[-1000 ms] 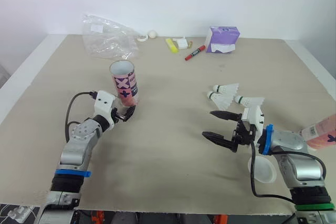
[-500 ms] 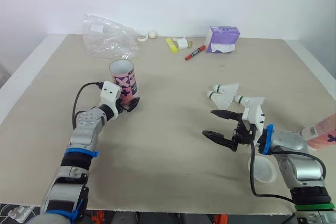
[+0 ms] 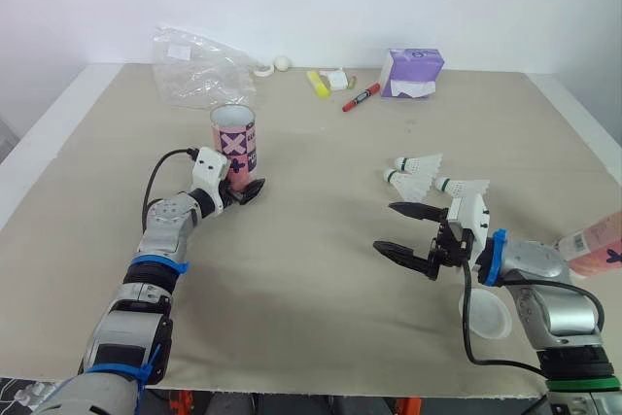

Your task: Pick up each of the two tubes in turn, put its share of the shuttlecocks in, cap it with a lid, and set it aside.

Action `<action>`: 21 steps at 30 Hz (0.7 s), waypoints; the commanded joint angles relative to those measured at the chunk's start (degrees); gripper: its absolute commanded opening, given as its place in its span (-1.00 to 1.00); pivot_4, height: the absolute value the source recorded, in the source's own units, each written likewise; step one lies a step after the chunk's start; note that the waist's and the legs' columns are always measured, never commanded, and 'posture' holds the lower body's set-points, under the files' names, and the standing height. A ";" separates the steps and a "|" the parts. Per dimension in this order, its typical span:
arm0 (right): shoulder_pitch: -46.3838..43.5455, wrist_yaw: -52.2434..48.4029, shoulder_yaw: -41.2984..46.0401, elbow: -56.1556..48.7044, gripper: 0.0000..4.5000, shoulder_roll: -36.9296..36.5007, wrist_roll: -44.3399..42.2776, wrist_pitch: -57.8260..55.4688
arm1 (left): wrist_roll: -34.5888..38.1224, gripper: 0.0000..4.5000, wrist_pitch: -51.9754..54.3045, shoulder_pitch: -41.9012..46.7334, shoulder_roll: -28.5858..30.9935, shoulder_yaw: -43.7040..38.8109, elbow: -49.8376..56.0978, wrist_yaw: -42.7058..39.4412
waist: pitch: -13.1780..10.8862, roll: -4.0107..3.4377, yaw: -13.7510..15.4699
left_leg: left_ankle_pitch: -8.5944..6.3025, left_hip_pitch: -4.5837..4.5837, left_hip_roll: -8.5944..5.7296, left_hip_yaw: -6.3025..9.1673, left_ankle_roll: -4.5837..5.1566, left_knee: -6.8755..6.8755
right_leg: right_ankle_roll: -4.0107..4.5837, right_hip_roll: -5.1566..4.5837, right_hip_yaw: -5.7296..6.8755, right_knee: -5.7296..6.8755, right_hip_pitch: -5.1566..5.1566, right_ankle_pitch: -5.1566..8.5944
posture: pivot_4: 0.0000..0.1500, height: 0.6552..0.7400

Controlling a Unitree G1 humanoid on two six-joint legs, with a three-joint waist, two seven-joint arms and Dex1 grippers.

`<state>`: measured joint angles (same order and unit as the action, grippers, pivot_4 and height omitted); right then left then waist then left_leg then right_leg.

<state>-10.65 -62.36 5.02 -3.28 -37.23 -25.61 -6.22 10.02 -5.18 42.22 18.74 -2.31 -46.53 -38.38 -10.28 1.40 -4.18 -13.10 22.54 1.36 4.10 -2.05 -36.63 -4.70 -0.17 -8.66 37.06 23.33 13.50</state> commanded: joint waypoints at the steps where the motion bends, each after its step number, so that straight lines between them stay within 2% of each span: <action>1: 0.64 0.20 1.39 -2.45 0.97 -0.74 -0.57 0.17 | 1.38 1.00 -1.49 0.63 -0.08 -1.92 0.82 -1.15 | 0.00 0.00 0.00 | 0.00 0.00 0.00 0.00 0.00 0.00 | 0.00 0.00 0.00 0.00 0.00 0.00 | 1.00 1.00; 9: 0.09 0.11 0.74 -2.07 0.97 -0.62 -0.17 0.18 | 1.86 1.00 -1.59 -0.63 0.05 -3.02 2.00 -1.31 | 0.00 0.00 -0.02 | 0.00 -0.01 0.00 0.01 0.00 -0.01 | 0.00 0.00 0.00 0.02 0.00 0.00 | 1.00 1.00; 13: -0.32 -0.02 0.36 -1.87 1.00 -0.51 0.05 0.15 | 1.31 0.59 -1.71 -1.08 0.14 -3.13 2.16 -0.68 | 0.00 0.00 -0.01 | 0.00 -0.01 0.00 0.01 0.00 0.00 | 0.00 0.00 0.00 0.02 0.00 0.00 | 1.00 1.00; 14: -0.33 -0.05 0.34 -1.90 1.00 -0.51 0.05 0.12 | 1.08 0.40 -1.84 -1.14 0.17 -3.12 2.25 -0.12 | 0.00 0.00 0.00 | 0.00 -0.01 0.00 0.02 0.00 -0.01 | 0.00 0.00 0.00 0.02 0.00 0.00 | 1.00 1.00; 21: -0.27 -0.01 0.28 -2.33 1.00 -0.51 -0.06 -0.19 | 1.11 0.37 -1.87 -1.80 0.36 -2.84 2.14 -0.96 | 0.00 0.00 0.00 | 0.00 -0.01 -0.01 0.01 -0.01 -0.01 | 0.00 0.00 0.00 0.02 -0.01 -0.01 | 1.00 1.00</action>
<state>-10.11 -62.33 4.93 -3.45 -37.23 -25.44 -6.57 11.16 -6.33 41.07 18.70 -4.58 -46.13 -39.10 -10.28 1.40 -4.18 -13.10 22.53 1.35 4.11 -2.06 -36.64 -4.70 -0.17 -8.66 37.08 23.33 13.49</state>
